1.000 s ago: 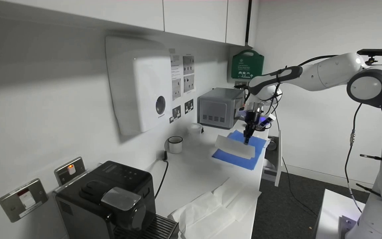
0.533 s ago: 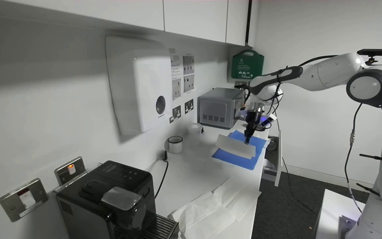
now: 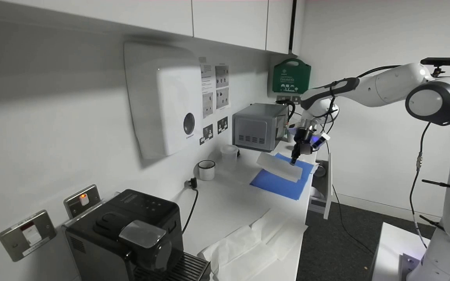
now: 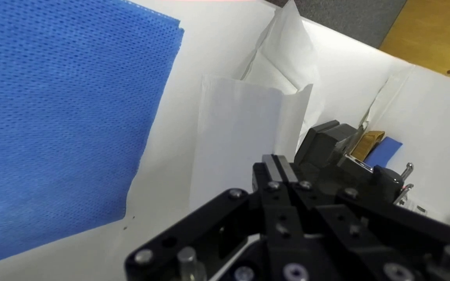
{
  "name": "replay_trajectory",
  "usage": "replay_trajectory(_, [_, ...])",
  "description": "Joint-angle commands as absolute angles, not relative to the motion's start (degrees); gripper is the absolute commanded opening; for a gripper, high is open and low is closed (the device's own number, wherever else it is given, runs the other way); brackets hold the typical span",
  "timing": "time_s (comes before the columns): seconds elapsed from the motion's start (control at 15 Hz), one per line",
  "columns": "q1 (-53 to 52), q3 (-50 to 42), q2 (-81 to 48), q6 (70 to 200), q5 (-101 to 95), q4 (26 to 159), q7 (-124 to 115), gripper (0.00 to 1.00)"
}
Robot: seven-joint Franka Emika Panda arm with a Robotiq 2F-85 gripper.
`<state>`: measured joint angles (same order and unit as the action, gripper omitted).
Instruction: Move the paper to the right
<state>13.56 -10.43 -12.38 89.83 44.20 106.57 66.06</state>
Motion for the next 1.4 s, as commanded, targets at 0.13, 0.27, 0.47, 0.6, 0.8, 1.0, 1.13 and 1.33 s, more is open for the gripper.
replay_trajectory(0.13, [14.1,-9.8,-15.0,91.5,45.7,105.0,64.7,0.00])
replay_trajectory(0.27, [13.7,-9.4,-15.9,92.3,45.3,104.8,64.1,0.00])
replay_trajectory(0.47, [13.6,-8.7,-17.3,92.8,45.2,104.3,63.1,0.00])
replay_trajectory(0.6, [13.8,-8.3,-18.1,92.3,45.3,104.0,62.7,0.00])
replay_trajectory(0.8, [14.1,-7.9,-19.4,91.6,45.6,103.0,62.2,0.00])
replay_trajectory(1.0, [14.5,-7.8,-20.5,91.0,45.7,101.9,61.8,0.00])
replay_trajectory(1.13, [14.6,-7.7,-20.9,90.8,45.7,101.5,61.7,0.00])
replay_trajectory(1.33, [14.7,-7.6,-21.6,90.8,45.6,100.8,61.5,0.00])
